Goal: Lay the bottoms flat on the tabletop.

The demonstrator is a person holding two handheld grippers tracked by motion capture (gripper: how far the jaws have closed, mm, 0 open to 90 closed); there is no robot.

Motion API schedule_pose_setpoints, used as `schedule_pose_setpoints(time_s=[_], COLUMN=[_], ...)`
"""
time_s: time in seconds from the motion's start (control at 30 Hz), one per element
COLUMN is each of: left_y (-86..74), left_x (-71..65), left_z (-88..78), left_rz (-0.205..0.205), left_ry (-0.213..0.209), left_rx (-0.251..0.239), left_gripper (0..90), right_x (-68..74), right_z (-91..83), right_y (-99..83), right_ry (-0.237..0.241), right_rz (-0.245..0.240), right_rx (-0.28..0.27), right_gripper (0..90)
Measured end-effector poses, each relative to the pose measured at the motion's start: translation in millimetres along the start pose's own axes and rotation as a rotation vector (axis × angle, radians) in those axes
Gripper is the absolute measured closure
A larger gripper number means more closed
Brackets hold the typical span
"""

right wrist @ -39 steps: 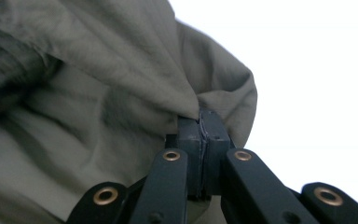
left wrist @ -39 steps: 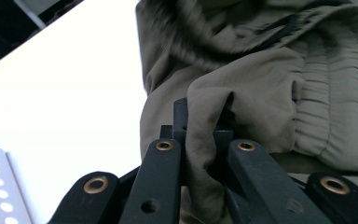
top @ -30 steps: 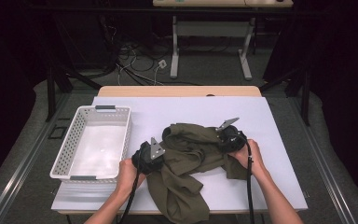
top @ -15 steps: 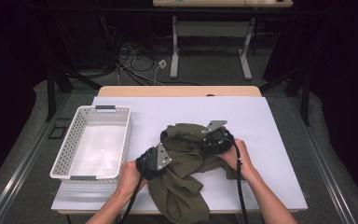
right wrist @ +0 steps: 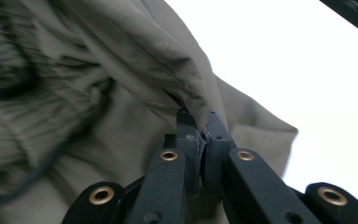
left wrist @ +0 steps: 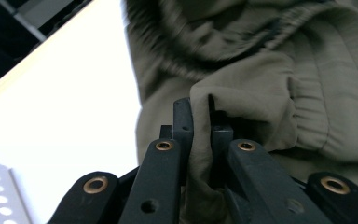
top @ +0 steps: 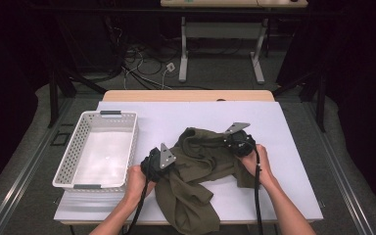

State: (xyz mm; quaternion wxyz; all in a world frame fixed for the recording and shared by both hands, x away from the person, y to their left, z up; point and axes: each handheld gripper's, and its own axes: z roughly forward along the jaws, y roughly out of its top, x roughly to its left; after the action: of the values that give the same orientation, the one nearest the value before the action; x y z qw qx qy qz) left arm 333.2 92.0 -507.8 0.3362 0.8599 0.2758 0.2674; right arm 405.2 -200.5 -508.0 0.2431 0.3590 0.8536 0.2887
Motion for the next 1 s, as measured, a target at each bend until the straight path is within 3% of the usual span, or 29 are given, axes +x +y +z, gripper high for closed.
schedule_pose_setpoints(time_s=[0.17, 0.37, 0.4, 0.47, 0.53, 0.63, 0.7, 0.9, 1.0], left_y=[0.4, -5.4, -5.6, -5.0, -4.6, -4.6, -3.9, -0.8, 0.8], left_x=[9.6, 5.0, 2.8, 0.5, -2.1, -4.9, -6.2, -11.0, -14.5], left_z=[3.4, 14.5, 13.7, 9.1, 3.9, -3.2, -7.6, -15.0, -16.5], left_rz=[-0.036, -0.038, -0.04, -0.018, -0.003, 0.011, 0.042, 0.122, 0.17], left_ry=[0.03, 0.025, 0.027, 0.039, 0.052, 0.056, 0.054, 0.051, 0.046], left_rx=[0.014, 0.059, 0.058, 0.058, 0.061, 0.063, 0.064, 0.059, 0.059], left_gripper=[85.5, 79.6, 76.7, 71.7, 60.9, 52.1, 49.3, 44.5, 43.9], right_x=[-14.5, -0.5, 1.0, 4.2, 6.4, 8.6, 9.4, 21.3, 27.7], right_z=[-7.6, 6.6, 8.6, 7.3, 4.4, -1.0, -4.1, -15.6, -16.8], right_y=[-8.7, -18.4, -17.5, -15.4, -14.8, -13.9, -12.1, 3.5, 15.5], right_ry=[-0.003, 0.027, 0.035, 0.051, 0.061, 0.072, 0.08, 0.088, 0.096], right_rz=[0.069, 0.018, -0.006, -0.015, -0.02, -0.02, -0.046, -0.069, -0.085], right_rx=[0.018, 0.087, 0.072, 0.074, 0.065, 0.041, 0.007, -0.058, -0.099], right_gripper=[88.1, 84.9, 82.1, 72.5, 61.6, 47.5, 38.6, 31.3, 37.2])
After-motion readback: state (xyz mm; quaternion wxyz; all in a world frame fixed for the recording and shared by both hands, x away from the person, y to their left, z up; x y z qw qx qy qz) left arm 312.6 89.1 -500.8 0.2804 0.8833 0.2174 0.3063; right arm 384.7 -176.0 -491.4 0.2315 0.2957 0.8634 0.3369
